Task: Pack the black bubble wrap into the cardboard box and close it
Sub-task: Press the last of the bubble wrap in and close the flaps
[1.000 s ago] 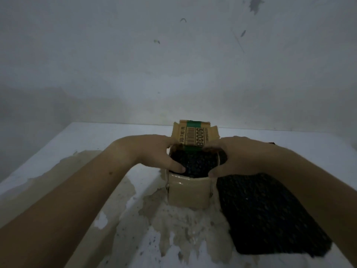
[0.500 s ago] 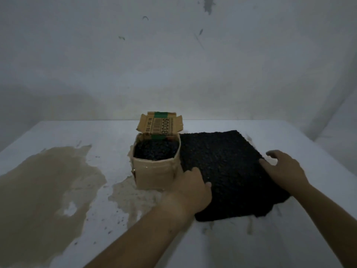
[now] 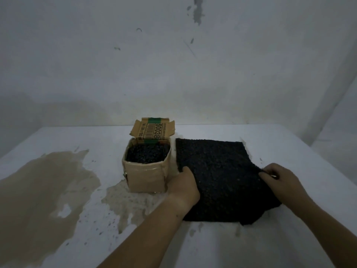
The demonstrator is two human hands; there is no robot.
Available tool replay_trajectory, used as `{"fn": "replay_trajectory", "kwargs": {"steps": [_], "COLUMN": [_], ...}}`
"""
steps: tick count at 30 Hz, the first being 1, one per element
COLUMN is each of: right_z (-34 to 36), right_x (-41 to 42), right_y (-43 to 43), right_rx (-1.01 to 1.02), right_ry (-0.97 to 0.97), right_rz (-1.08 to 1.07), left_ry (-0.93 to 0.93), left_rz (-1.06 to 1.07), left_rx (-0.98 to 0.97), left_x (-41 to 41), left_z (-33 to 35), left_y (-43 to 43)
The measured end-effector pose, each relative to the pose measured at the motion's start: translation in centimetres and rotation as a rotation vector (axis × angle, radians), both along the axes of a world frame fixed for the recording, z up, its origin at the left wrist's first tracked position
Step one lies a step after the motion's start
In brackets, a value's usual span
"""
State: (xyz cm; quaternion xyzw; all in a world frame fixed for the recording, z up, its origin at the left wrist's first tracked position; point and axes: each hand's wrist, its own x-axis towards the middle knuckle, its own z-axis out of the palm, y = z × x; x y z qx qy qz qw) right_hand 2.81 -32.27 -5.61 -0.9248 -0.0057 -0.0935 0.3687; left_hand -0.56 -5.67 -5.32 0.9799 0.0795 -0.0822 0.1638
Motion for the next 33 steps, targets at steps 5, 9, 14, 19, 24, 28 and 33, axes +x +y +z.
{"fn": "replay_trajectory", "kwargs": {"steps": [5,9,14,19,24,28,33], "right_z": [5.9,9.0,10.0,10.5,11.3,9.9,7.3], "right_x": [-3.3,-4.7,-5.6,-5.5,-4.8,-3.1,-1.0], "right_y": [0.8,0.7,1.8,6.7,13.1,17.4,19.3], "right_rx": [0.493,0.618,0.724,0.676,0.645,0.375,0.007], "right_ry": [0.085,-0.038,-0.172,-0.232,-0.219,-0.158,-0.047], "right_rz": [0.032,0.019,0.17,0.314,0.454,0.498,0.543], "left_ry": [0.009,-0.1,-0.327,-0.731,-0.867,-0.801,-0.548], "left_rz": [-0.09,-0.158,-0.114,-0.099,-0.054,0.149,0.215], "left_rx": [-0.282,-0.638,-1.047,-1.126,-0.979,-0.779,-0.532], "left_x": [-0.2,-1.1,-2.1,-4.3,-6.8,-7.6,-7.3], "left_z": [1.0,4.1,10.2,16.1,17.9,14.1,8.4], "left_y": [0.3,1.0,4.0,8.7,16.1,21.0,23.5]}}
